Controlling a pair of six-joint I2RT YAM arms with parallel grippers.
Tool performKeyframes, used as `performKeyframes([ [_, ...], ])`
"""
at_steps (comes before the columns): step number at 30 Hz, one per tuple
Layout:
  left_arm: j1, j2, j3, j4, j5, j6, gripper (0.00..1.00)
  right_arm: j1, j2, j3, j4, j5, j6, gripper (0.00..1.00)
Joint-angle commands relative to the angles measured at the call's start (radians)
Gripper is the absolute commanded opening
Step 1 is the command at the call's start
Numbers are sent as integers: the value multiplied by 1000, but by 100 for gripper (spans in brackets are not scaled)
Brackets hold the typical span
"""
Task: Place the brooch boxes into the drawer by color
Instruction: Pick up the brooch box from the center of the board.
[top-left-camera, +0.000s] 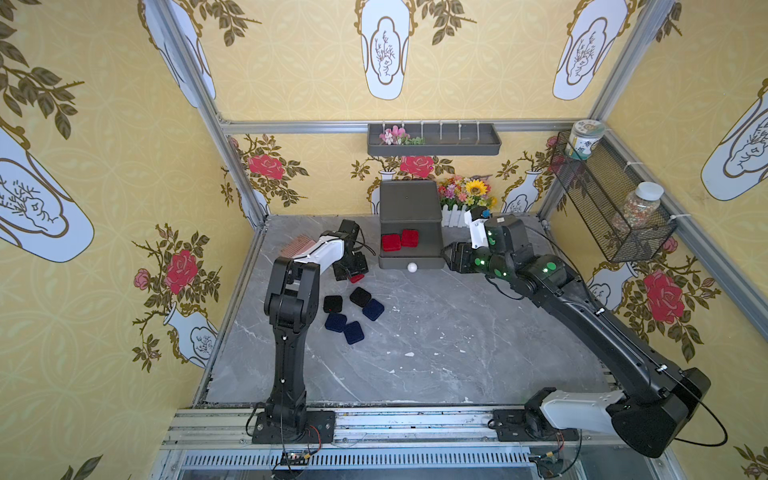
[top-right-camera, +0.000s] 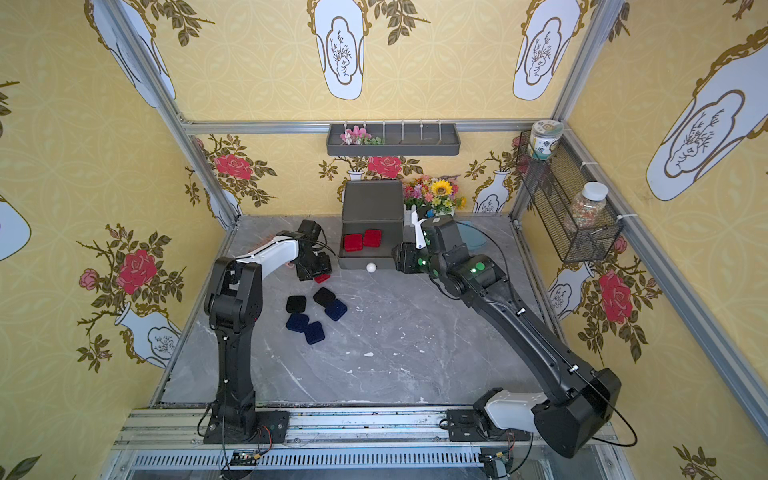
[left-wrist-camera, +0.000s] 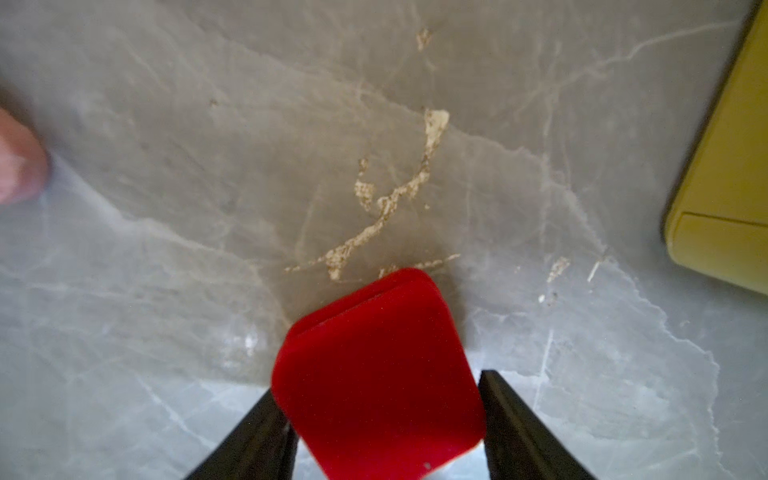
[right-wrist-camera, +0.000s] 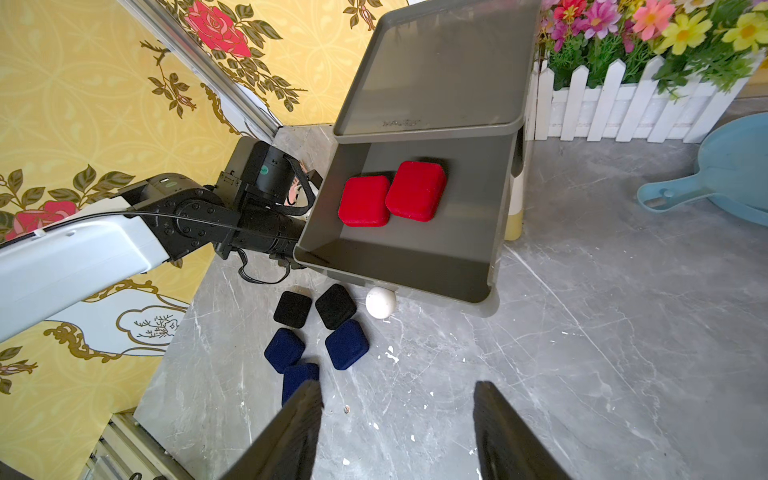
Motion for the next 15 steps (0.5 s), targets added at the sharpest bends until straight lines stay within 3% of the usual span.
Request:
performKeyframes([
  [1, 1, -10, -20, -21, -8, 19, 67, 2, -8, 1, 13, -5, 8, 62],
  [3, 0, -21, -26, -18, -12, 22, 62, 2, -10, 1, 11, -5, 12, 62],
  [10, 3, -62, -55, -20, -56, 30, 62, 4, -21, 0, 5, -7, 20, 62],
  [15, 3, -186, -120, -5, -87, 49, 63, 7, -25, 11, 0, -18, 28, 62],
])
